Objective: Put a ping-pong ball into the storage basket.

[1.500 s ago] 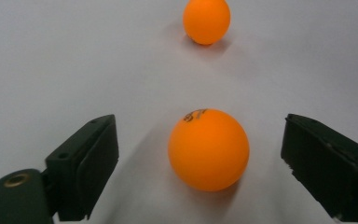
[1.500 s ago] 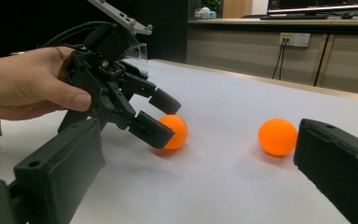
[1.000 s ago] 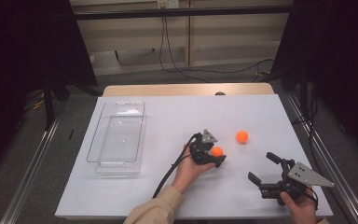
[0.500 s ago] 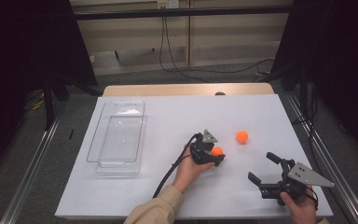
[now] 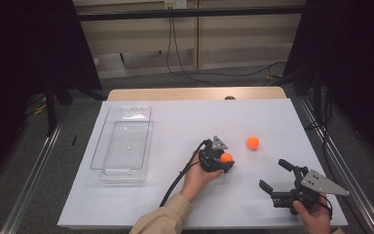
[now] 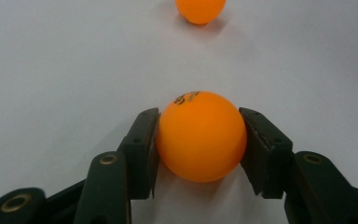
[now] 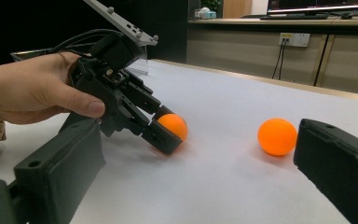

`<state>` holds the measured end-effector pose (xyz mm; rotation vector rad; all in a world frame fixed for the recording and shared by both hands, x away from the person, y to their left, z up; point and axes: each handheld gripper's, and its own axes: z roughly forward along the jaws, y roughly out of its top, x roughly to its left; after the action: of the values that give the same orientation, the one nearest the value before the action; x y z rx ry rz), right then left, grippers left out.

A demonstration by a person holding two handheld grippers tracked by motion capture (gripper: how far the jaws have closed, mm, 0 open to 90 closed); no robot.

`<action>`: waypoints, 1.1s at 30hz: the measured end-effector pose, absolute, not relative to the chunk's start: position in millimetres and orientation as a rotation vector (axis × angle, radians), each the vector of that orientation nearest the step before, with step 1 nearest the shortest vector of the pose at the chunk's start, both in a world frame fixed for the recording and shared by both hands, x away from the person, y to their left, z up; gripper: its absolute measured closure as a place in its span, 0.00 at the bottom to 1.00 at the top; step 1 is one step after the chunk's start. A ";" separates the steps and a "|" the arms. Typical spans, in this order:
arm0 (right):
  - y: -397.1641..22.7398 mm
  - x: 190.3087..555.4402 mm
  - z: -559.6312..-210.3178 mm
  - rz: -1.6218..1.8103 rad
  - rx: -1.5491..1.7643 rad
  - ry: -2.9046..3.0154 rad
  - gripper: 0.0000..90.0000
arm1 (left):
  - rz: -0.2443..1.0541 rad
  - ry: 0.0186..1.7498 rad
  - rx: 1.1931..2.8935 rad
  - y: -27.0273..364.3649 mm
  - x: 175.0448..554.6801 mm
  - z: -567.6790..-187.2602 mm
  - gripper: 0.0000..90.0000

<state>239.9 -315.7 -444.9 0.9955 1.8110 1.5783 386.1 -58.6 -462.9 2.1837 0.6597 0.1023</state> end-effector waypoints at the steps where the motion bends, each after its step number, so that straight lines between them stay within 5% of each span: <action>1: -315.8 239.9 -444.9 1.576 0.993 1.812 0.01 | 0.100 0.660 2.184 -58.3 386.2 -462.8 0.56; 33: -316.0 238.7 -444.3 1.581 0.994 1.808 0.01 | 0.020 0.709 2.123 -40.1 384.1 -442.4 0.57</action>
<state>238.7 -316.0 -444.3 0.9938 1.8078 1.5809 384.1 -40.1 -442.4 2.1230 0.7087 0.0201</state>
